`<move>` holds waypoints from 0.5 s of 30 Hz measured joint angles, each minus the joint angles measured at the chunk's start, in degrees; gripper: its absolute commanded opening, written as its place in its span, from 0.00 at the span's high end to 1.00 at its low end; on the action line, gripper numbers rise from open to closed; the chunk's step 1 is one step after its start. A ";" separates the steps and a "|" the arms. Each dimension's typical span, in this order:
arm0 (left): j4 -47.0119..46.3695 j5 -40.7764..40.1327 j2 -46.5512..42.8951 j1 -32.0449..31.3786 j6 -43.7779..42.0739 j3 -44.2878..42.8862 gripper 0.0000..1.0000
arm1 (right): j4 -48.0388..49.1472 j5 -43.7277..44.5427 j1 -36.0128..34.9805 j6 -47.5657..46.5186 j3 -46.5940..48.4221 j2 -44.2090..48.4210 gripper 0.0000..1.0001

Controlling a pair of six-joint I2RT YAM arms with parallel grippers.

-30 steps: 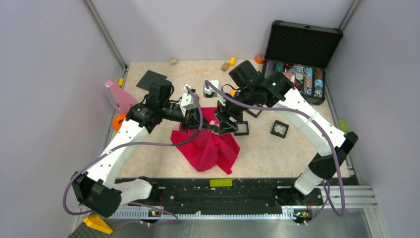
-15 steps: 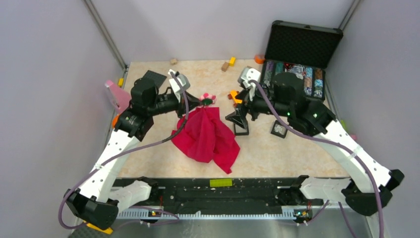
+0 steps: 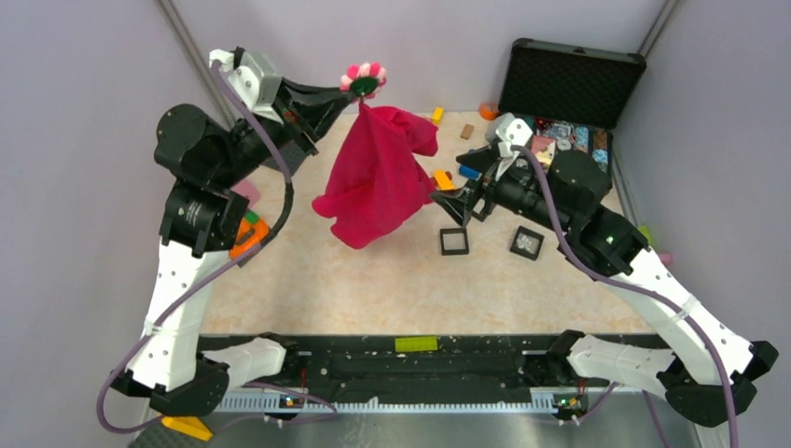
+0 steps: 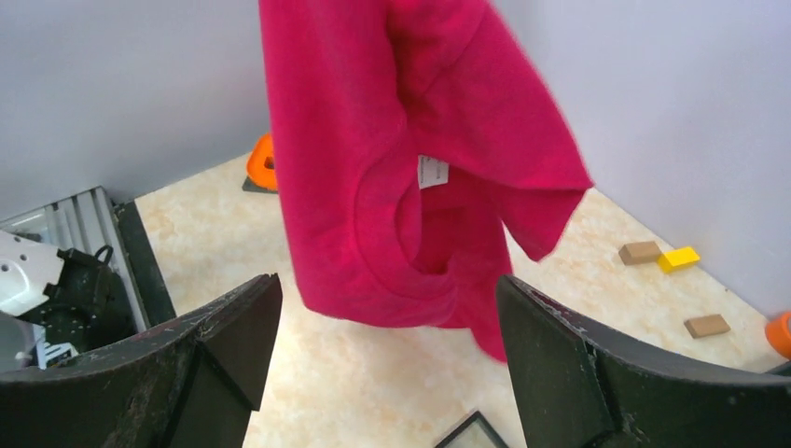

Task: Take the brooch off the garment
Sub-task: Remove the brooch from the clothes.

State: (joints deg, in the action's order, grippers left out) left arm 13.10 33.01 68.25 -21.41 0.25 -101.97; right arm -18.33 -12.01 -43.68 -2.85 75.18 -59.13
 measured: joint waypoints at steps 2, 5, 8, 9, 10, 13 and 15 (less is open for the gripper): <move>-1.29 -0.74 -2.91 0.00 3.91 4.98 1.00 | 1.31 -0.20 0.00 1.16 -0.98 1.27 0.14; -0.11 -2.10 -7.13 0.00 8.98 12.28 1.00 | 3.39 -1.84 0.00 3.63 -1.68 1.90 0.14; 1.09 -3.80 -11.47 0.00 14.16 19.93 1.00 | 6.97 -4.94 0.00 6.10 -4.00 2.21 0.14; 0.68 -4.22 -13.42 0.00 16.26 23.45 1.00 | 9.14 -6.12 0.00 7.04 -5.73 2.51 0.14; 0.22 -4.44 -15.10 0.00 18.08 26.60 1.00 | 11.50 -7.26 0.00 8.13 -8.20 2.97 0.14; -3.85 -4.74 -21.42 0.00 24.30 39.43 1.00 | 18.95 -9.09 0.00 11.30 -17.14 4.33 0.14; -8.52 -4.35 -26.14 0.00 30.32 51.12 1.00 | 22.67 -9.66 0.00 13.40 -22.56 4.61 0.14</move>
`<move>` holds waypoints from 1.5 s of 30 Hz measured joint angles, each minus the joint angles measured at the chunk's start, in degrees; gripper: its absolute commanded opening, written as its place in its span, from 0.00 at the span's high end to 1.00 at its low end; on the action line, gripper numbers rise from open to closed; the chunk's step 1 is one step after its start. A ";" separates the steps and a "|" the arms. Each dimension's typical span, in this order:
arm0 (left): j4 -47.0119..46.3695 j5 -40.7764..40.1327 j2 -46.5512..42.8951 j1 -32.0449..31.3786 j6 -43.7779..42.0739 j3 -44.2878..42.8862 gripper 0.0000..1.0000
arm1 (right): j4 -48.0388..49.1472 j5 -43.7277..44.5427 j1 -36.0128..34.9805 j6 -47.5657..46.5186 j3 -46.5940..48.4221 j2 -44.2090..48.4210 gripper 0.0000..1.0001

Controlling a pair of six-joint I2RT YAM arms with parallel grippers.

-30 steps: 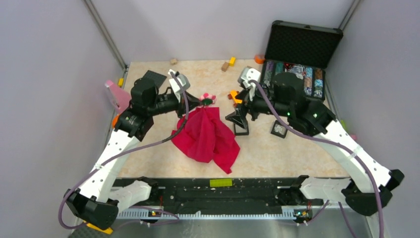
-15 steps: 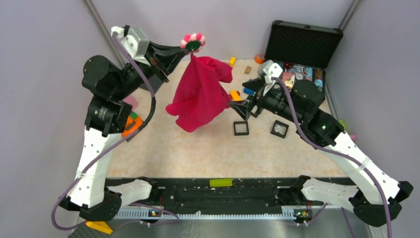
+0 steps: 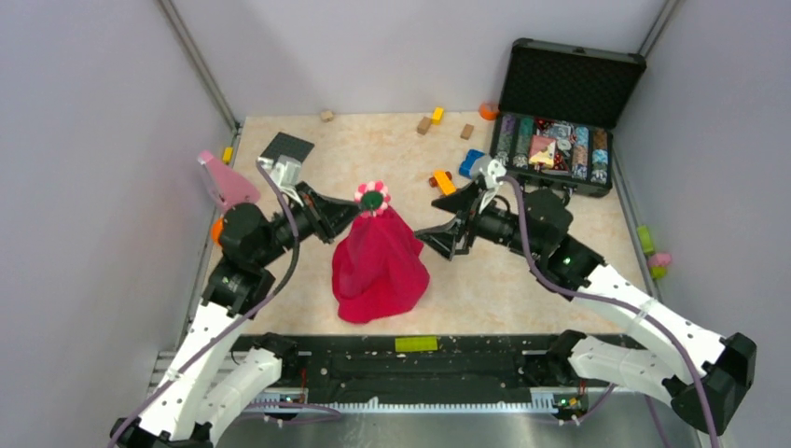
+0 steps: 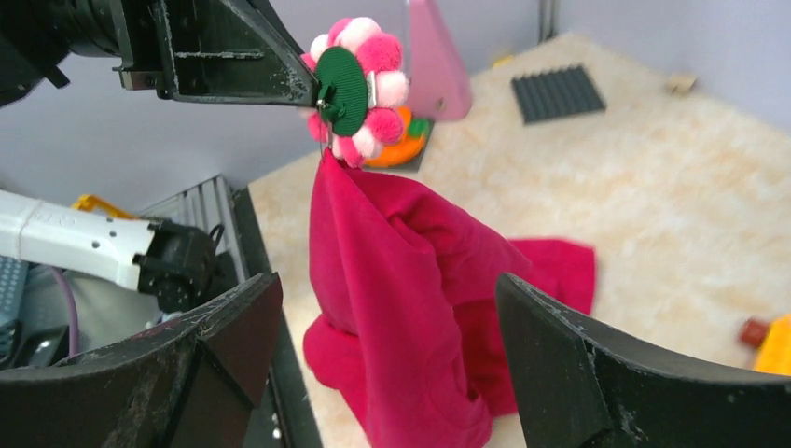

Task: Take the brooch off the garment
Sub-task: Remove the brooch from the clothes.

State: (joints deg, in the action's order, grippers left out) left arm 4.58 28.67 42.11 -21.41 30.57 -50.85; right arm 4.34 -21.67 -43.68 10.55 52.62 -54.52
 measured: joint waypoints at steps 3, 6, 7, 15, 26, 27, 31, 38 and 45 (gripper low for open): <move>-4.11 -0.07 -2.64 0.00 4.68 7.82 1.00 | 5.25 -0.96 0.00 3.76 -7.43 0.00 0.16; -8.39 -0.02 -5.22 0.00 9.35 14.75 1.00 | 11.82 -2.47 -0.02 7.82 -12.52 -0.44 0.19; -9.20 0.04 -5.42 0.00 10.32 15.54 1.00 | 13.99 -2.99 -0.02 9.11 -13.60 -0.85 0.19; -21.55 4.76 -4.79 0.00 17.27 19.26 1.00 | 24.98 -2.51 -3.63 13.84 -16.24 -4.39 0.19; -30.10 10.80 -2.84 -0.28 20.98 20.59 1.00 | 35.23 -2.67 -4.68 17.00 -16.13 -11.17 0.36; -30.62 11.02 -2.84 -0.39 21.05 20.72 1.00 | 36.04 -2.86 -4.70 17.29 -16.11 -11.89 0.36; -32.06 11.23 -2.84 -0.44 21.64 21.79 1.00 | 38.07 -3.43 -5.11 18.14 -15.93 -13.49 0.39; -33.55 10.91 -3.04 -0.50 22.05 23.58 1.00 | 40.41 -4.17 -5.35 19.21 -15.04 -14.12 0.39; -34.03 8.74 -5.29 -0.50 22.05 23.61 1.00 | 40.37 -6.23 -5.42 19.02 -14.95 -14.29 0.41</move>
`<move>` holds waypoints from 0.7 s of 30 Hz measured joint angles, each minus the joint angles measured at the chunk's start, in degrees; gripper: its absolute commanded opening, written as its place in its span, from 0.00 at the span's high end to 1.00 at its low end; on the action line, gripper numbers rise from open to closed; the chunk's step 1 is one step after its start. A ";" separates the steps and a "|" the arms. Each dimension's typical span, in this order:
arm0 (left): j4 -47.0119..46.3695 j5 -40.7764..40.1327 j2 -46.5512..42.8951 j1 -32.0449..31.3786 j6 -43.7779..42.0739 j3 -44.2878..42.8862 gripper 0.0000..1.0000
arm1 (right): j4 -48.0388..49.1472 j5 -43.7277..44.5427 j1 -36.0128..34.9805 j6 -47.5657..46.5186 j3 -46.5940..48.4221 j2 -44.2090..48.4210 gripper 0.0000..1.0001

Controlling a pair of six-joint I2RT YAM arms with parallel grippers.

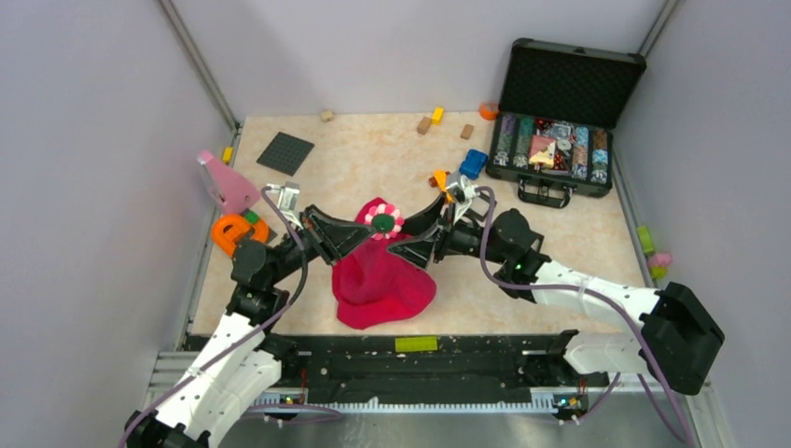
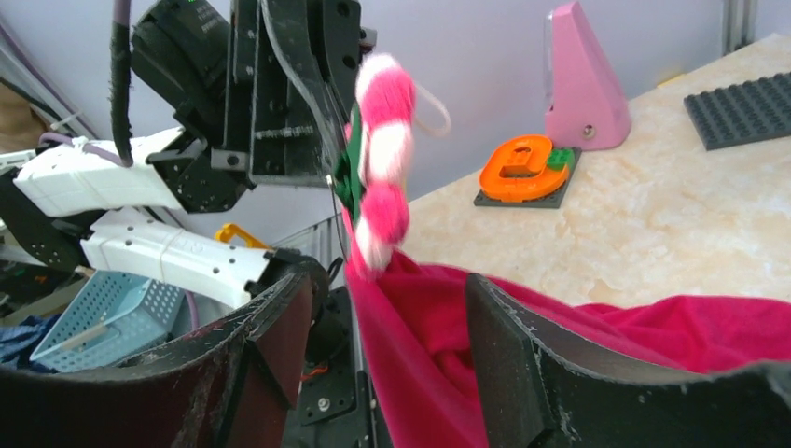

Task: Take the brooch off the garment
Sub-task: Remove the brooch from the clothes.

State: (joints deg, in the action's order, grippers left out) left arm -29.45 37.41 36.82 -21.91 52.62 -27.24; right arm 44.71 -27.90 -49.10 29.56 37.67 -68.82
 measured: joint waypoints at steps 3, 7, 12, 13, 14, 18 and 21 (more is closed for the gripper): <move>-0.11 -0.87 -0.76 0.00 0.00 0.00 1.00 | 0.20 -0.74 -0.02 -0.22 -1.51 0.02 0.60; -0.09 -1.11 -0.94 0.00 0.02 0.00 1.00 | -0.07 -2.19 -0.07 -0.22 -2.38 -0.57 0.83; -0.15 -1.29 -0.61 -0.02 -0.02 0.13 1.00 | 0.31 -3.58 -0.20 0.59 -2.27 -1.38 0.91; -0.22 -1.31 -0.52 -0.04 -0.04 0.31 1.00 | 0.28 -3.72 -0.20 0.72 -2.23 -1.38 0.95; -0.24 -1.31 -0.50 -0.07 -0.02 0.50 1.00 | 0.26 -3.74 -0.20 0.85 -2.12 -1.38 0.99; -0.94 -1.57 -0.39 -0.11 -0.24 1.55 1.00 | 0.24 -3.26 -0.24 1.55 -1.92 -1.33 1.00; -1.07 -1.92 -0.28 -0.15 -0.28 2.38 1.00 | -0.13 -2.40 -0.24 1.73 -1.92 -1.01 1.00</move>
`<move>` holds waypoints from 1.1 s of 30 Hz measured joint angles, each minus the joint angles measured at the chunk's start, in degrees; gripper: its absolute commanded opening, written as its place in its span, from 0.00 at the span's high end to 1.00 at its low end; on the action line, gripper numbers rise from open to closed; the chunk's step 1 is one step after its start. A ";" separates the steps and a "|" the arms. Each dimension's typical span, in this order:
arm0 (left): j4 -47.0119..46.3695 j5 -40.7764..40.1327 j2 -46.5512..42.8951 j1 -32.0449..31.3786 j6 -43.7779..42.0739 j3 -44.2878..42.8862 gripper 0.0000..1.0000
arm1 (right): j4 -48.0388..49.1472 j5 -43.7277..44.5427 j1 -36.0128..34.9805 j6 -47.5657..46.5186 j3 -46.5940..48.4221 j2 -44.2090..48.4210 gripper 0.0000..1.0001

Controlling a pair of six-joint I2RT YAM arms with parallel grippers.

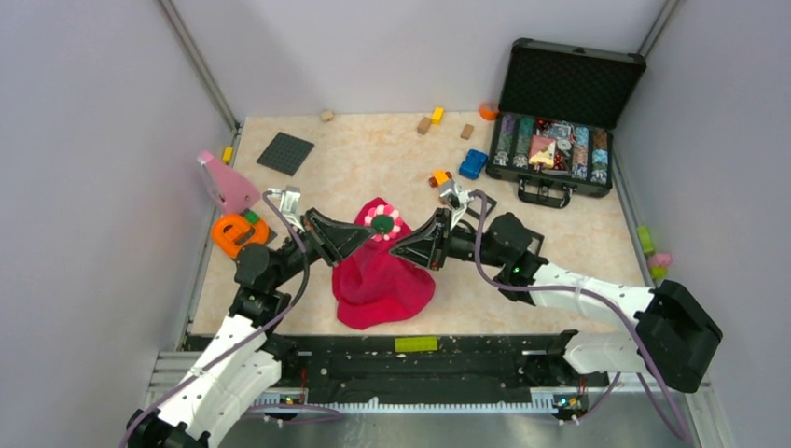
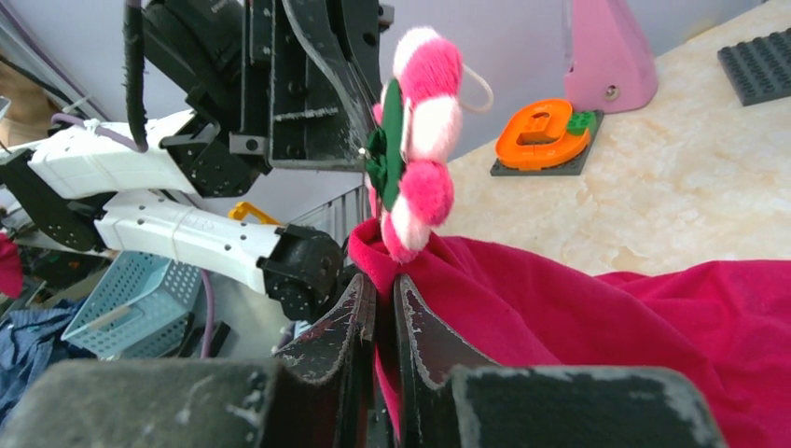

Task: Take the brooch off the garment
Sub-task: Remove the brooch from the clothes.

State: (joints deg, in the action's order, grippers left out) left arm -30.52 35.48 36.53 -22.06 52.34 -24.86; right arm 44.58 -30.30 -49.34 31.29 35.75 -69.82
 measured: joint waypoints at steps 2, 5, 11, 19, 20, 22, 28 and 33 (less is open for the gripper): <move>0.00 -0.07 0.00 -0.04 0.00 0.44 1.00 | -0.26 0.59 0.00 0.07 0.00 0.66 1.00; -0.09 -0.39 0.00 -0.07 0.02 0.83 1.00 | -0.52 1.31 0.00 0.09 0.00 1.46 1.00; 0.09 -1.16 -0.02 -0.07 0.28 1.25 1.00 | -3.87 3.52 0.09 -0.37 0.20 2.27 0.54; 2.01 -6.12 1.62 -0.11 1.81 6.73 1.00 | -4.70 2.95 5.42 1.33 -3.34 2.25 0.37; 1.53 -6.62 2.29 -0.11 2.05 7.82 1.00 | -4.79 2.73 5.92 1.42 -4.33 2.25 0.36; -0.13 -7.56 4.17 -0.11 2.71 10.43 1.00 | -4.92 1.66 6.29 1.36 -5.79 1.90 0.34; -8.63 -8.94 13.73 -0.92 3.50 15.96 1.00 | -4.02 0.70 6.27 0.66 -9.40 -0.90 0.29; -18.67 -8.68 21.00 -1.99 4.13 19.28 1.00 | -3.58 2.23 6.27 0.63 -12.66 -4.20 0.28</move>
State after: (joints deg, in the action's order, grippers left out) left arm -49.19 26.81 57.54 -24.05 56.47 -5.58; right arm 40.99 -28.08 -43.07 31.92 23.09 -74.02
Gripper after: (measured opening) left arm 0.013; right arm 0.715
